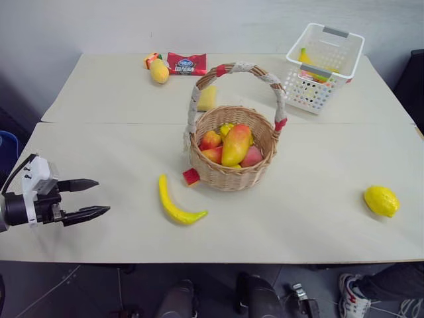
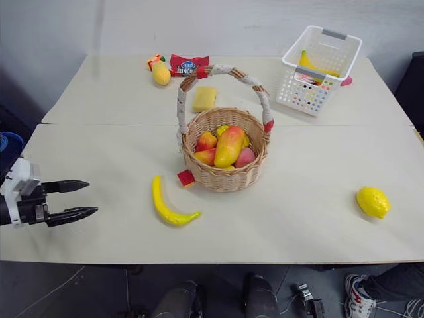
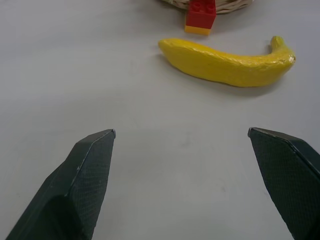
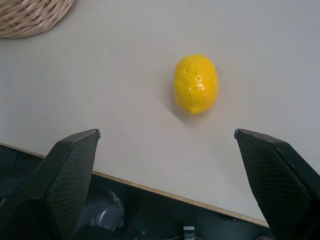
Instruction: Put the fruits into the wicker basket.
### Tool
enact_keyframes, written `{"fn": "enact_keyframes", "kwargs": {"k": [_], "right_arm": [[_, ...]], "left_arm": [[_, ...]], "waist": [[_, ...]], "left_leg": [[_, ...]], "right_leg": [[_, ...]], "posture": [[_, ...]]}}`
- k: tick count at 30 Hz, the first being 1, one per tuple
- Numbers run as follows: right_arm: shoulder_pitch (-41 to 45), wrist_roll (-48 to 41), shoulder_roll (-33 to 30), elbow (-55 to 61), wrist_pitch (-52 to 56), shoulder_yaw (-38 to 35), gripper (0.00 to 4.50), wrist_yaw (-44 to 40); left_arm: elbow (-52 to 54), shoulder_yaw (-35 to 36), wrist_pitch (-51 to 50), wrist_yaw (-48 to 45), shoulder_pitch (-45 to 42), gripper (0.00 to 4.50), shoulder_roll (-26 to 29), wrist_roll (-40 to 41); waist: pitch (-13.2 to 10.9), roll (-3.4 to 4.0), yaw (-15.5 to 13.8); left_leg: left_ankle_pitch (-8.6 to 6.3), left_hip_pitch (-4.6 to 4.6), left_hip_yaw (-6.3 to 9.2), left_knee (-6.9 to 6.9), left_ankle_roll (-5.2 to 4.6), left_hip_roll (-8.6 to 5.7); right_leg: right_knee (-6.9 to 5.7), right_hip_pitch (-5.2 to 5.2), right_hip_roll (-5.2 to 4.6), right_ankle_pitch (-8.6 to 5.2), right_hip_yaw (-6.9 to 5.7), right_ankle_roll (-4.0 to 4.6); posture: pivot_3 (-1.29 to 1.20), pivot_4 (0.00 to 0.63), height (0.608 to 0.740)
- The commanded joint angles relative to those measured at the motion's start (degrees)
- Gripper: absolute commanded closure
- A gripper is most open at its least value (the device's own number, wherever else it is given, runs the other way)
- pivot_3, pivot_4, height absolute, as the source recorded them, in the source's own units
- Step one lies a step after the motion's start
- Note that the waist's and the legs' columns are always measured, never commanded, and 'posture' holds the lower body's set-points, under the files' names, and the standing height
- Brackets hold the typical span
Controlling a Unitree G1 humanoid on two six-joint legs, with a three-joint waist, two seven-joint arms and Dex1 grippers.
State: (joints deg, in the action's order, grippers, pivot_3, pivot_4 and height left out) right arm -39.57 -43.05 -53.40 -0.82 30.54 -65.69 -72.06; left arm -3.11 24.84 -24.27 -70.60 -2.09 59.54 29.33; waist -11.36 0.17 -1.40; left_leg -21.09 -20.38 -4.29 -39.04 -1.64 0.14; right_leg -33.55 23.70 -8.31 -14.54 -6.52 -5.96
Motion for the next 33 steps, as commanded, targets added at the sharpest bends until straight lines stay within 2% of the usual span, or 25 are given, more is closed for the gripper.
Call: {"fn": "enact_keyframes", "kwargs": {"k": [1, 20, 26, 29, 33], "right_arm": [[-0.78, -0.10, 1.15, 0.82, 0.46, -2.32, 0.00, -0.78], [-1.33, 1.26, 3.25, 2.25, -1.28, -3.89, 0.00, -0.31], [-1.76, 0.35, 4.09, 3.83, -0.30, -4.78, 0.00, 0.16], [-2.79, -3.98, 4.60, 10.01, 3.81, -6.46, 0.00, -0.26], [-2.66, -13.22, 5.36, 28.11, 8.54, -7.21, 0.00, 2.35]], "left_arm": [[-0.24, 1.33, 0.66, -0.01, -0.45, 0.02, -0.06, 0.51], [-0.57, 0.74, 1.66, 1.76, -0.72, 0.02, -0.77, -0.38], [1.46, -0.52, -0.57, 2.35, -3.26, 0.02, -1.31, 1.50], [5.35, -2.45, -4.63, 1.61, -5.57, 0.02, -1.59, 4.45], [13.19, -12.72, -6.58, 4.72, -12.40, 0.02, -3.61, 1.56]], "waist": [[0.00, 0.00, 0.01], [0.00, 0.00, 0.02], [0.00, 0.00, -0.09], [0.00, 0.00, -0.10], [0.00, -0.01, -0.12]], "left_leg": [[0.00, 0.00, -0.01, 0.00, -0.01, 0.00], [-0.01, 0.08, -0.15, -0.01, 0.00, -0.01], [0.00, 0.09, -0.16, -0.01, 0.00, -0.02], [0.00, 0.10, -0.16, -0.01, 0.00, -0.02], [0.04, 0.17, -0.17, -0.03, 0.07, -0.02]], "right_leg": [[0.01, 0.00, 0.01, 0.00, 0.00, 0.00], [-0.07, 0.00, 0.02, 0.01, 0.14, -0.02], [-0.09, -0.01, 0.02, 0.01, 0.15, -0.02], [-0.11, -0.02, 0.02, 0.01, 0.17, -0.02], [-0.22, -0.05, 0.02, 0.02, 0.23, -0.03]], "posture": [[0.00, 0.150, 0.740], [0.00, 0.150, 0.740], [0.00, 0.150, 0.740], [0.00, 0.150, 0.740], [0.00, 0.150, 0.740]]}}
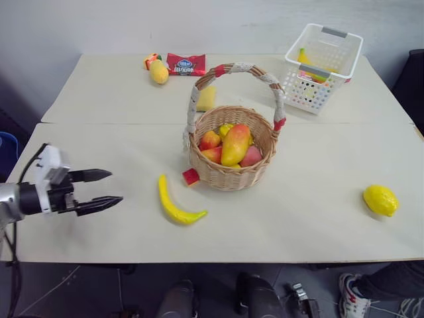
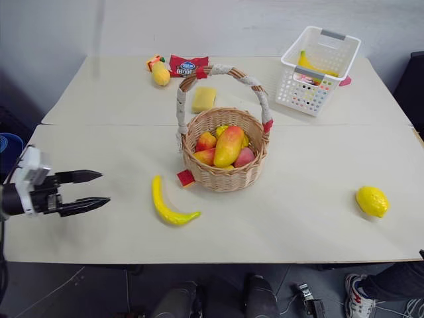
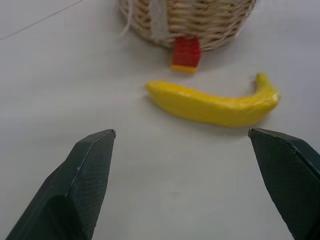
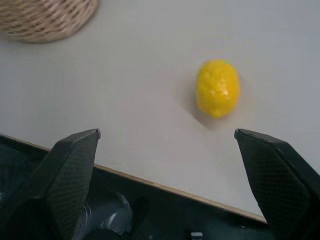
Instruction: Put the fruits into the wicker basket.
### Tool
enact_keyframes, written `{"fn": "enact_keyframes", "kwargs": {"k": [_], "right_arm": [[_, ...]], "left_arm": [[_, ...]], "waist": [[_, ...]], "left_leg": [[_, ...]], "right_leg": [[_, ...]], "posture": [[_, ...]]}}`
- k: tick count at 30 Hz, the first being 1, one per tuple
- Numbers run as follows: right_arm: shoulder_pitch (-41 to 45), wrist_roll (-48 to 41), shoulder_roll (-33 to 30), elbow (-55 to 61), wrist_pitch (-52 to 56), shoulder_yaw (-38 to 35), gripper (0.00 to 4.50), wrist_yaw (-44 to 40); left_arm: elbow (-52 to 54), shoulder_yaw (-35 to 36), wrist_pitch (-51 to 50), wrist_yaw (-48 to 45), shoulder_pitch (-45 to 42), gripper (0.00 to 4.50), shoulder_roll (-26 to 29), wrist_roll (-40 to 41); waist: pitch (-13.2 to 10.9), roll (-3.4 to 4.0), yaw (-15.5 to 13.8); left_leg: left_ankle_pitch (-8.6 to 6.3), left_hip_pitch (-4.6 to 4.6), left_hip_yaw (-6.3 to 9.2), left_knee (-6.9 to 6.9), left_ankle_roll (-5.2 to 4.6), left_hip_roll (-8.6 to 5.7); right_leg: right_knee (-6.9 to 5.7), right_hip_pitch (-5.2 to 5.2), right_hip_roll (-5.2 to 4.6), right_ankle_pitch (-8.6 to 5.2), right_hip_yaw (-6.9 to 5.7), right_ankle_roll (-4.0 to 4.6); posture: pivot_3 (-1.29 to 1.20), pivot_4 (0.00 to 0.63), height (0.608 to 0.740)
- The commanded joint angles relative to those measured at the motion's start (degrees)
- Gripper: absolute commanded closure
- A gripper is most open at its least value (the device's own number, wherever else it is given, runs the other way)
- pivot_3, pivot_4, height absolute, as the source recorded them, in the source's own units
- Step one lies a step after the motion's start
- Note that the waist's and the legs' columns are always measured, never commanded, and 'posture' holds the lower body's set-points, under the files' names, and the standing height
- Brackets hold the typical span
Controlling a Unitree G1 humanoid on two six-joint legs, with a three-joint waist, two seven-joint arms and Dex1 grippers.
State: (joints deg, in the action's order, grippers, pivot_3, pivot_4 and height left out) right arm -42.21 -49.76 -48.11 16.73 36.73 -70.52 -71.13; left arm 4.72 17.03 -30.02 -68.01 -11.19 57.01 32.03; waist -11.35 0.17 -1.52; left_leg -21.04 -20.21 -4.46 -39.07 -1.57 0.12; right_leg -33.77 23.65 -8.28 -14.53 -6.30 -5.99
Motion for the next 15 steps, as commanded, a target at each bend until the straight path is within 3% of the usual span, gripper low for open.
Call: {"fn": "enact_keyframes", "kwargs": {"k": [1, 8, 10, 15], "right_arm": [[0.41, -9.02, -0.01, 14.33, 3.21, -2.18, 0.00, 2.68], [5.54, -27.39, -3.96, 34.53, 3.72, 2.93, 0.00, 15.66], [6.51, -29.46, -5.16, 36.35, 3.34, 4.24, 0.00, 18.04], [16.90, -26.39, -11.19, 31.89, 2.77, 17.44, 0.00, 23.24]], "left_arm": [[5.97, -7.83, -1.61, 4.44, -5.29, 0.02, -2.22, -3.12], [4.38, -22.02, -6.97, 16.61, -17.84, 0.02, -13.68, -12.49], [3.04, -23.54, -7.98, 18.02, -19.86, 0.02, -15.17, -14.00], [-1.63, -27.34, -10.07, 21.24, -24.44, 0.02, -17.48, -18.87]], "waist": [[0.00, -0.01, -0.03], [0.04, -0.23, -0.21], [0.03, -0.33, -0.14], [-0.01, -0.59, 0.04]], "left_leg": [[0.03, 0.01, 0.00, 0.00, 0.03, 0.00], [0.24, -0.03, 0.00, -0.01, -0.27, 0.00], [0.22, -0.07, -0.01, -0.02, -0.28, 0.02], [0.30, -0.06, -0.25, -0.13, -0.53, -0.09]], "right_leg": [[-0.01, 0.00, 0.02, 0.01, 0.01, -0.02], [-0.12, -0.05, 0.68, 0.09, 0.15, -0.15], [-0.08, -0.04, 0.73, 0.09, 0.13, -0.15], [0.02, -0.05, 0.71, 0.21, 0.01, -0.37]], "posture": [[0.00, 0.150, 0.740], [0.00, 0.150, 0.740], [0.00, 0.150, 0.740], [0.00, 0.150, 0.740]]}}
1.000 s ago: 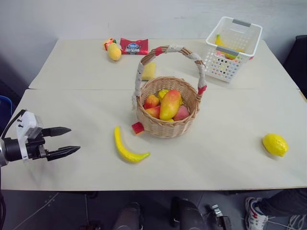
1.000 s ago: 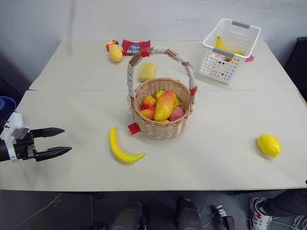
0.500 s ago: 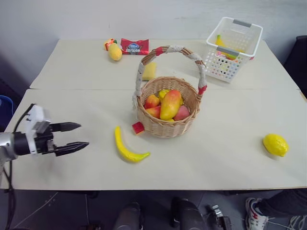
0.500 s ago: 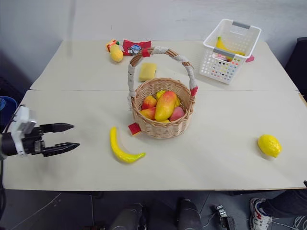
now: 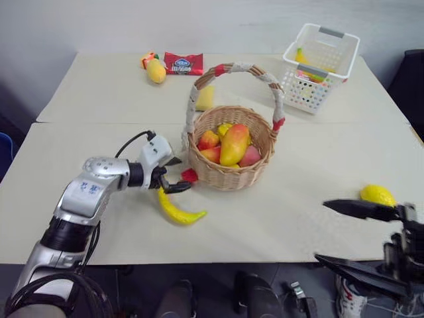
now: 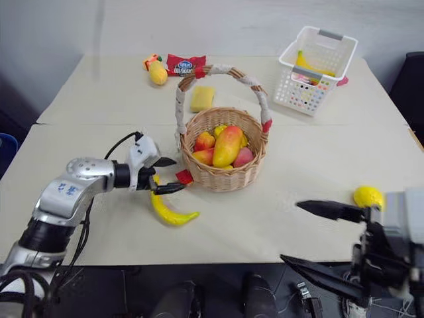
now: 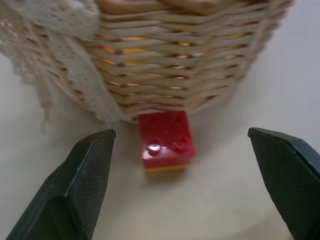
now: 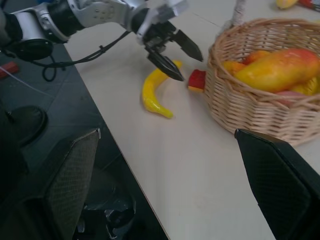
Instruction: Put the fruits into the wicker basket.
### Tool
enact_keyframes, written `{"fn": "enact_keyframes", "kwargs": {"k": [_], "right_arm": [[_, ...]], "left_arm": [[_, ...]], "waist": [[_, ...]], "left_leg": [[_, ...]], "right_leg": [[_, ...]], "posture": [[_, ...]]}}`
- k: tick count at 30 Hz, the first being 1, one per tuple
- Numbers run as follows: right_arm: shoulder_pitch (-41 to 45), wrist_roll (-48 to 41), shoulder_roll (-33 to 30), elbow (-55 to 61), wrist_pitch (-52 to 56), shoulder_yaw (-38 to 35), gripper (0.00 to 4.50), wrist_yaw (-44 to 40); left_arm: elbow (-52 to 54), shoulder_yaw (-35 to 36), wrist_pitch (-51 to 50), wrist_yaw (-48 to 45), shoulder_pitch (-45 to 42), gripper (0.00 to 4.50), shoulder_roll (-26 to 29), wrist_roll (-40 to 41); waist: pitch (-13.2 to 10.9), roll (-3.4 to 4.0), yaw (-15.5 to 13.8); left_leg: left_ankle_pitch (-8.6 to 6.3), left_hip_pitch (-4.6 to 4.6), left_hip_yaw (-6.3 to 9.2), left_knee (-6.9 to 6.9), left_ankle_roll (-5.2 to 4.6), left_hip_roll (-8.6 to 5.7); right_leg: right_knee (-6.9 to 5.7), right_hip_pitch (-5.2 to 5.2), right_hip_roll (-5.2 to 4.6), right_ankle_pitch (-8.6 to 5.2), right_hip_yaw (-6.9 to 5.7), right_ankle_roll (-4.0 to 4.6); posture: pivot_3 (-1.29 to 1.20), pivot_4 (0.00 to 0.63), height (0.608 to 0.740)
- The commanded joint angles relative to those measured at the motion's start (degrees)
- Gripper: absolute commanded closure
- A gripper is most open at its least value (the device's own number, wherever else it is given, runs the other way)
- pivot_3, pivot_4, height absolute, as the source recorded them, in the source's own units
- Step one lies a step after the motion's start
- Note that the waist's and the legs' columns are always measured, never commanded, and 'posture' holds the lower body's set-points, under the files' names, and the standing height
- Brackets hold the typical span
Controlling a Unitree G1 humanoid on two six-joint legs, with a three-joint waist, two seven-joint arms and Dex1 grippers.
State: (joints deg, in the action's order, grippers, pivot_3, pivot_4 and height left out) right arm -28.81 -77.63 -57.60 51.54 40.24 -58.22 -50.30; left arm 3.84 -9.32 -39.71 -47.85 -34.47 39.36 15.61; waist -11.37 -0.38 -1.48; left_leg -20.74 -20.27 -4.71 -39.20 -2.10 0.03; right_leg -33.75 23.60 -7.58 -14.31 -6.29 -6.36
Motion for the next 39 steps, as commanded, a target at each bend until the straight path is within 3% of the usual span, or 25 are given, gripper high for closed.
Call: {"fn": "enact_keyframes", "kwargs": {"k": [1, 4, 7, 15, 20, 24, 30, 34, 39], "right_arm": [[4.65, 2.06, -1.94, -3.46, -0.67, 6.27, 0.00, 2.76], [7.42, 3.82, -2.12, -4.74, -0.63, 9.05, 0.00, 3.47], [9.77, 4.55, -2.01, -5.06, -0.61, 11.24, 0.00, 4.00], [14.30, 2.76, -2.18, -5.15, 0.10, 13.96, 0.00, 5.90], [16.13, 2.76, -2.41, -5.93, 0.42, 15.16, 0.00, 5.35], [19.32, 2.78, -2.85, -6.01, 0.01, 19.35, 0.00, 4.94], [24.09, 4.15, -3.04, -7.12, -0.40, 25.26, 0.00, 3.78], [27.19, 5.85, -3.02, -8.15, -0.31, 29.27, 0.00, 2.41], [30.49, 7.88, -2.99, -10.15, -0.09, 32.76, 0.00, 0.79]], "left_arm": [[-0.90, -1.32, -0.40, 0.75, -1.32, 0.02, 0.10, -2.68], [-1.03, -1.72, -0.36, 0.34, -1.39, 0.02, -0.83, -2.73], [-0.34, -2.61, -0.35, -0.73, -1.20, 0.61, -1.74, -2.32], [-1.22, -4.21, 1.37, -0.62, -1.53, 2.99, -3.10, -4.81], [-0.89, -1.88, 1.09, -0.80, -0.44, 3.04, -1.72, -4.55], [0.22, 14.41, -7.81, 1.12, 1.13, 3.04, 1.69, 3.76], [-1.56, 26.35, -13.18, 6.41, 10.42, 3.04, 13.01, 0.35], [-2.49, 27.38, -11.45, 9.03, 20.96, 3.04, 18.24, -4.14], [-2.88, 27.86, -10.86, 12.14, 25.26, 3.04, 17.77, -5.06]], "waist": [[0.00, -0.06, -0.06], [0.00, -0.06, -0.17], [0.00, -0.06, -0.47], [0.01, -0.06, -0.58], [0.01, -0.06, -0.58], [0.00, -0.07, 0.23], [0.00, -0.05, 0.73], [0.00, -0.06, 0.37], [0.07, -0.09, -0.04]], "left_leg": [[0.00, 0.04, -0.01, 0.00, -0.03, -0.01], [0.00, -0.01, -0.02, 0.00, -0.05, 0.00], [0.01, -0.08, 0.01, -0.04, -0.05, 0.01], [0.01, -0.09, 0.01, -0.30, -0.07, 0.03], [0.00, -0.09, 0.03, -0.35, -0.08, 0.05], [-0.01, -0.15, 0.06, -0.36, -0.07, 0.14], [-0.09, -0.12, 0.01, -0.36, 0.09, 0.35], [-0.16, -0.11, -0.05, -0.36, 0.03, 0.29], [-0.42, -0.11, 0.12, -0.39, 0.34, 0.27]], "right_leg": [[0.01, -0.01, -0.02, 0.00, 0.02, -0.01], [0.01, 0.03, -0.06, 0.01, 0.02, -0.01], [0.02, 0.06, -0.05, 0.01, -0.03, -0.01], [-0.11, 0.02, -0.06, 0.03, -0.04, -0.04], [-0.13, 0.01, -0.08, 0.03, 0.04, -0.03], [-0.11, 0.04, -0.08, 0.03, 0.11, -0.02], [-0.11, 0.08, 0.12, -0.03, -0.12, 0.09], [-0.08, 0.09, 0.03, -0.03, -0.13, 0.09], [0.09, 0.08, -0.59, -0.09, 0.15, 0.20]], "posture": [[0.00, 0.150, 0.740], [0.00, 0.150, 0.740], [0.00, 0.150, 0.740], [0.00, 0.150, 0.740], [0.00, 0.150, 0.740], [0.00, 0.150, 0.740], [0.00, 0.150, 0.740], [0.00, 0.150, 0.740], [0.00, 0.150, 0.740]]}}
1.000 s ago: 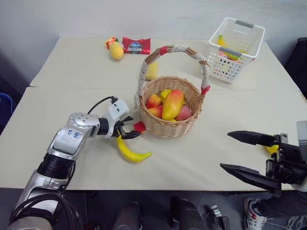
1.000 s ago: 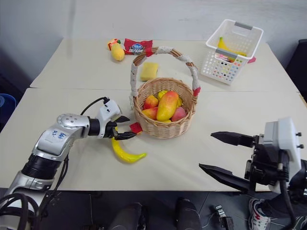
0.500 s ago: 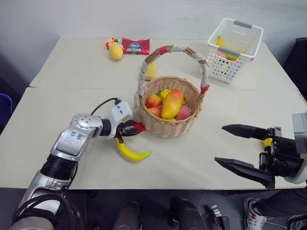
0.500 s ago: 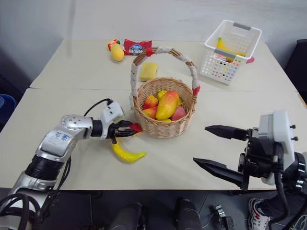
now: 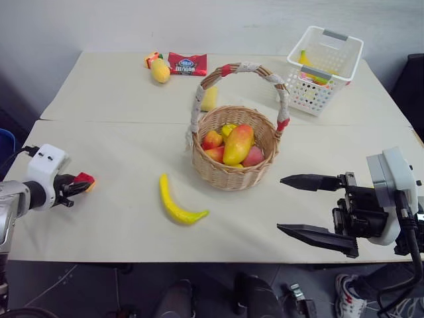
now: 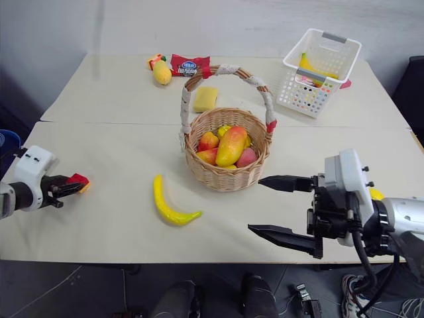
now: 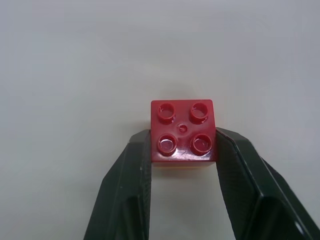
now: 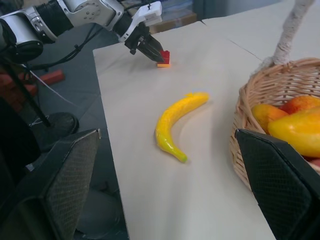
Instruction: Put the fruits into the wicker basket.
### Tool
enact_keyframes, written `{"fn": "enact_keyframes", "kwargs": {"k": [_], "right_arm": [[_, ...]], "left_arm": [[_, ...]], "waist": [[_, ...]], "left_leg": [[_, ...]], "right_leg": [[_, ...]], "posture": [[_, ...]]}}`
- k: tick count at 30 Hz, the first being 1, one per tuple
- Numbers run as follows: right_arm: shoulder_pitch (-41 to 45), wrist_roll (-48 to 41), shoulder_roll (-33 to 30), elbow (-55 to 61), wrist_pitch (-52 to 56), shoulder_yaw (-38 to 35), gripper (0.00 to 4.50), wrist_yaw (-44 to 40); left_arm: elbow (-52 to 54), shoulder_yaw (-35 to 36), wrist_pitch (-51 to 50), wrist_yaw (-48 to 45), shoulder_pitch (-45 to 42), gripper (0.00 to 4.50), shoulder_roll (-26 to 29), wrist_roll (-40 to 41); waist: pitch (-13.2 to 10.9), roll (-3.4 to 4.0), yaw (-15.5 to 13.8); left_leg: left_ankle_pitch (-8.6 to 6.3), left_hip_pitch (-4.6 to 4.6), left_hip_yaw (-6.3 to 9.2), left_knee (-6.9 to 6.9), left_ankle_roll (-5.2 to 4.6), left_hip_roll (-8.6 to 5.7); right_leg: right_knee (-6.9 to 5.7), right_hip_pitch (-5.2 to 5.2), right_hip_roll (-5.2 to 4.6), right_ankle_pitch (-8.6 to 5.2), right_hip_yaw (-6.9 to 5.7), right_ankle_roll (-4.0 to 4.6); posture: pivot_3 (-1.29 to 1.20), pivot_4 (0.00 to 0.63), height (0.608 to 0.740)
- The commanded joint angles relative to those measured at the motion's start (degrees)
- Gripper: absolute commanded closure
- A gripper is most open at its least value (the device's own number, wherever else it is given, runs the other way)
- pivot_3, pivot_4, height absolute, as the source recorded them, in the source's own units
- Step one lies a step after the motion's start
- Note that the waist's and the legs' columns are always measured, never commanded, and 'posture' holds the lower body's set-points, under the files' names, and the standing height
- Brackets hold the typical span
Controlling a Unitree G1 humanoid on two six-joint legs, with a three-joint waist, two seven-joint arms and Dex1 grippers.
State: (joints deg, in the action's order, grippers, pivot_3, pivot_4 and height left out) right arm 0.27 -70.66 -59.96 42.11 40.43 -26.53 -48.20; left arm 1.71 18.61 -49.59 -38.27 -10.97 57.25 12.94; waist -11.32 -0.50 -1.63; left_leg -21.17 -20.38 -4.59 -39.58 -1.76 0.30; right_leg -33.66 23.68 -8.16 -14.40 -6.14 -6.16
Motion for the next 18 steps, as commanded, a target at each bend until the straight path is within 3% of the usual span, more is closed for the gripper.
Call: {"fn": "enact_keyframes", "kwargs": {"k": [1, 10, 11, 15, 18], "right_arm": [[2.03, 1.69, -0.67, -1.17, -0.34, 1.84, 0.00, -1.82], [5.01, 5.41, 0.18, -3.37, -0.48, 5.43, 0.00, -4.14], [5.51, 6.02, 0.47, -3.59, -0.71, 6.08, 0.00, -4.10], [7.29, 7.46, 1.42, -4.37, -0.81, 8.27, 0.00, -3.55], [9.82, 10.18, 3.26, -5.39, -1.17, 12.44, 0.00, -3.57]], "left_arm": [[-0.45, 0.19, -1.22, 3.03, 1.77, 3.04, -0.38, -2.10], [2.03, 6.16, -3.95, 3.89, 2.87, 0.20, -0.02, 0.53], [2.19, 7.53, -4.55, 3.27, 2.64, 0.03, 0.11, 1.45], [4.49, 13.55, -5.13, -2.46, 3.34, 0.03, 1.95, 6.19], [8.65, 21.72, 0.17, -15.22, 5.96, 0.03, 5.43, 12.18]], "waist": [[0.01, 0.06, 0.16], [0.00, 0.13, 0.30], [0.00, 0.13, 0.31], [0.01, 0.08, 0.34], [0.01, 0.05, 0.45]], "left_leg": [[-0.01, 0.02, 0.00, 0.00, 0.02, 0.01], [0.07, 0.00, -0.05, 0.04, 0.07, 0.36], [0.06, -0.04, -0.05, 0.04, 0.08, 0.38], [0.04, -0.11, -0.07, 0.04, 0.08, 0.41], [0.03, -0.21, -0.13, 0.03, 0.09, 0.42]], "right_leg": [[-0.03, 0.00, 0.00, -0.02, 0.00, 0.03], [-0.31, 0.12, 0.40, -0.11, -0.05, 0.20], [-0.28, 0.13, 0.45, -0.11, -0.06, 0.20], [-0.19, 0.17, 0.49, -0.11, -0.11, 0.21], [-0.18, 0.30, 0.51, -0.12, -0.17, 0.22]], "posture": [[0.00, 0.150, 0.740], [0.00, 0.150, 0.740], [0.00, 0.150, 0.740], [0.00, 0.150, 0.740], [0.00, 0.150, 0.740]]}}
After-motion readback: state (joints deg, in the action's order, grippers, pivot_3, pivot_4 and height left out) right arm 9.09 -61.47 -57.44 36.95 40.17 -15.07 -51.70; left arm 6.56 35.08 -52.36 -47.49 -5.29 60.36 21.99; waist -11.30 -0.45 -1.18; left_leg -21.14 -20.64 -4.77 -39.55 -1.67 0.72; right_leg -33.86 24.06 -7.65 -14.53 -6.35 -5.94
